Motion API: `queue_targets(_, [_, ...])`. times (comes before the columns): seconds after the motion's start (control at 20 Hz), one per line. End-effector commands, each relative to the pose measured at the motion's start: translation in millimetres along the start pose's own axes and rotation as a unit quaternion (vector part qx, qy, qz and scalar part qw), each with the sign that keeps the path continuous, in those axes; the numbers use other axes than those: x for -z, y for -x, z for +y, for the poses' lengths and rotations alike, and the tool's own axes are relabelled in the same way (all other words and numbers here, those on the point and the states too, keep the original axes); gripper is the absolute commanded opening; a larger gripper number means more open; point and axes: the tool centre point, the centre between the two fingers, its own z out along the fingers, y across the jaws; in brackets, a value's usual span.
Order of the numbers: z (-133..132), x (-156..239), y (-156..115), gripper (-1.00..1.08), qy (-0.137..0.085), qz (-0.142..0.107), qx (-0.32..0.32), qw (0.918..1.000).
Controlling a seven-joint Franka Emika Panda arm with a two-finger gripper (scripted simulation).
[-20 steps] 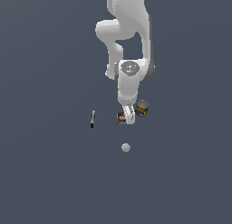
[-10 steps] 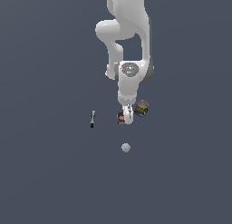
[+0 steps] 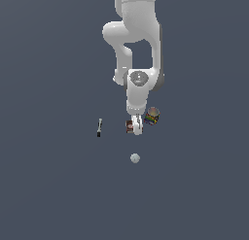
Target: Pick up a designated object from a clutter of objects.
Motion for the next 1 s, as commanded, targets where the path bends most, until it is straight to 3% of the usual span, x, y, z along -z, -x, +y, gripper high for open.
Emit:
queue_targets(0.0, [1,-11,0,1.00,0.000,0.000,0.000,1.0000])
queue_targets(0.5, [0,-33,0,1.00,0.000,0.000,-0.001,1.0000])
queue_targets(0.55, [0,-33,0,-1.00,0.000,0.000,-0.001,1.0000])
queue_targets(0.95, [0,-33,0,-1.00,0.000,0.000,-0.001,1.0000])
